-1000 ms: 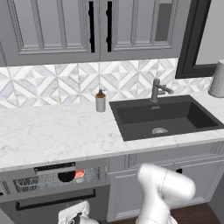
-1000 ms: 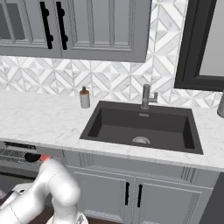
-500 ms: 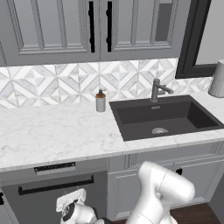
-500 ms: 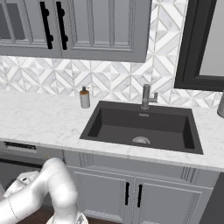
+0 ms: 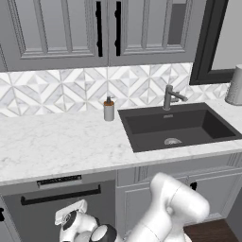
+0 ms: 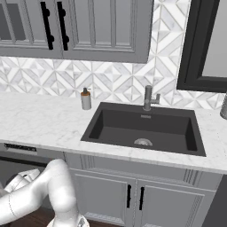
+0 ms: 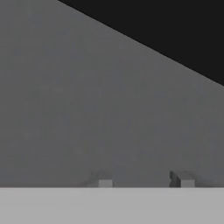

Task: Pick up the cup and bowl from the counter, place them in the dishwasher, and close the dishwasher door.

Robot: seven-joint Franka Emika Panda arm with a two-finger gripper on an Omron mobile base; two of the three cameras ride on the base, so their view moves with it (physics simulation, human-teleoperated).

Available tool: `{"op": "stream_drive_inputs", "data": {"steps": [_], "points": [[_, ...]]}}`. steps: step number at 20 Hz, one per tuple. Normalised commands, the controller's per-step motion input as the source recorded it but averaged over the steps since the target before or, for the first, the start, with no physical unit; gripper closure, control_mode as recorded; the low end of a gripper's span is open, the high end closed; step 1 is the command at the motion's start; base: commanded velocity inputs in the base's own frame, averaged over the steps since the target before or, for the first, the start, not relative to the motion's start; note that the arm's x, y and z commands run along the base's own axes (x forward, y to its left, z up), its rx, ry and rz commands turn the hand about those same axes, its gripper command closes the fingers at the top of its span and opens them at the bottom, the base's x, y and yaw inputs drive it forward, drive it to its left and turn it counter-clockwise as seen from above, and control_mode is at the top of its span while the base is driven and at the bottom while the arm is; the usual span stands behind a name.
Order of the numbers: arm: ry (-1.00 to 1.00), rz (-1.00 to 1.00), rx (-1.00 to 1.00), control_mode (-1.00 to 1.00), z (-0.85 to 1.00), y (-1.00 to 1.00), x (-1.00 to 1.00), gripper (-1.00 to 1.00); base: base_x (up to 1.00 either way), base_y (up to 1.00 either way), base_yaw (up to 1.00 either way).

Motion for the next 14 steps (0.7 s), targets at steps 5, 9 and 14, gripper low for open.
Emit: {"op": "stream_drive_inputs", "data": {"steps": [5,9,14], "points": [[-0.31,0.0,0.06,-1.0,-0.52,-0.23,1.0,-1.0,0.0,0.0,0.0],[-0.24,-0.01,0.04,-1.0,-0.46,-0.5,1.0,-1.0,0.0,0.0,0.0],[-0.08,0.0,0.05,-1.0,-0.55,-0.72,1.0,-1.0,0.0,0.0,0.0]]}}
